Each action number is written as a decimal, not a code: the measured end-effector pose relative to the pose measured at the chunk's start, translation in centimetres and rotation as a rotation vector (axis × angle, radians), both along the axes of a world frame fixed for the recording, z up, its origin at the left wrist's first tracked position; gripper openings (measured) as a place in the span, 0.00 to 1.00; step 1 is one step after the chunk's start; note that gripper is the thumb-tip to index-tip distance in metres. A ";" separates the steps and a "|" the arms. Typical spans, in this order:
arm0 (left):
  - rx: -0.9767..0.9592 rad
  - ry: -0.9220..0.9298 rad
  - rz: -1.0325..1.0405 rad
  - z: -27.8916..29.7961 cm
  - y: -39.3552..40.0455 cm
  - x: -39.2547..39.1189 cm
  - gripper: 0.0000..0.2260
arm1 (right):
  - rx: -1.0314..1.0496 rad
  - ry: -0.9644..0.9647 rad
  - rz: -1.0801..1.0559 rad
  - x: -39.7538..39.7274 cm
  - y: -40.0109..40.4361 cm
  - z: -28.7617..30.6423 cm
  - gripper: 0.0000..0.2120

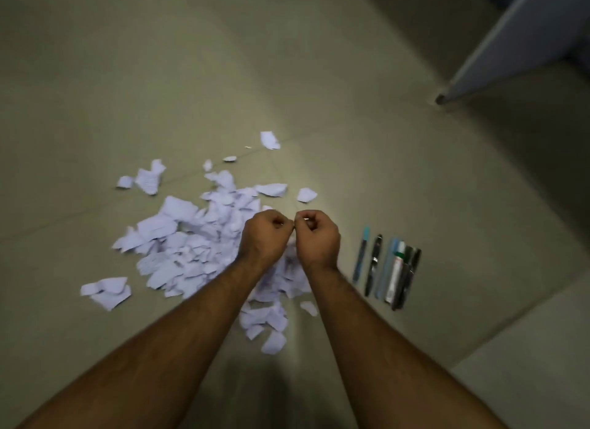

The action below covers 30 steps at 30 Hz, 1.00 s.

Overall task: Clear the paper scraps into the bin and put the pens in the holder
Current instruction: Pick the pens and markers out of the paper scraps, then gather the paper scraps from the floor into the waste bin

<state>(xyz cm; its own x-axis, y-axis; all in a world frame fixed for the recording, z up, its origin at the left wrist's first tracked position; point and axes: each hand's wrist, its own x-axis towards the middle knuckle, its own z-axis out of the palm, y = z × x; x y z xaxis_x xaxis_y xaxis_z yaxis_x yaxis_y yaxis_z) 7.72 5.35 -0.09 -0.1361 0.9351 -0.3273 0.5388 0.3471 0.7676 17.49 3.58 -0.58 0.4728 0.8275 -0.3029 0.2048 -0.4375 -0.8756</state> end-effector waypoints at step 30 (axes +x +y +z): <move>0.121 0.373 1.474 15.2 -21.5 -42.8 0.13 | 0.096 0.198 1.200 -39.6 -8.5 9.7 0.03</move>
